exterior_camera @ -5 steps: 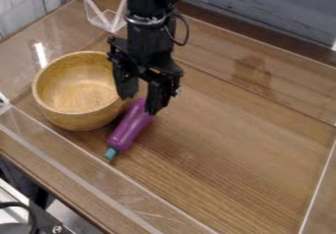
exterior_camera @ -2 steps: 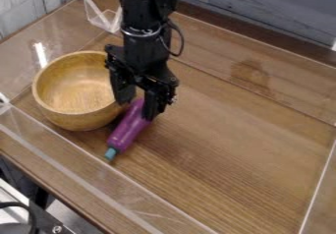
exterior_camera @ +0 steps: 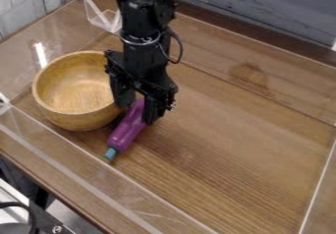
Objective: Put the purple eggplant in the brown bowl
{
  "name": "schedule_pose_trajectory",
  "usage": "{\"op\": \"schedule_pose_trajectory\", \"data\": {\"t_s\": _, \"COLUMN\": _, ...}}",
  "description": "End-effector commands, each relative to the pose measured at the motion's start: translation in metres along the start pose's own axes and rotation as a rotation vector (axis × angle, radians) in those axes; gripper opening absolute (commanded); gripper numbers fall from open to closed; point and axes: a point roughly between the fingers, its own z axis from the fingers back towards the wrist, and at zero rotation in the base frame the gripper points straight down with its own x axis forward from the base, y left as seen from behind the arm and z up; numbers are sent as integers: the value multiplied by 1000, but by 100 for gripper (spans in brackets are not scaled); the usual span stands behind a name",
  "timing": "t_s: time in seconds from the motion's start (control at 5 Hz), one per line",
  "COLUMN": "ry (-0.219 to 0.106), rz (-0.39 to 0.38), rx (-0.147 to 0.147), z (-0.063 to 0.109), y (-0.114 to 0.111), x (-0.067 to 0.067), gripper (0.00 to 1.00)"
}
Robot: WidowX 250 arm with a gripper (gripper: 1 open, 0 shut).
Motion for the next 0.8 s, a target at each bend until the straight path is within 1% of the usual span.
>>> {"op": "schedule_pose_trajectory", "data": {"t_s": 0.0, "ry": -34, "rz": 4, "rx": 14, "z": 2, "y": 4, "x": 4, "gripper": 100}}
{"op": "schedule_pose_trajectory", "data": {"t_s": 0.6, "ry": -38, "rz": 7, "rx": 18, "z": -4, "y": 6, "x": 4, "gripper": 100}}
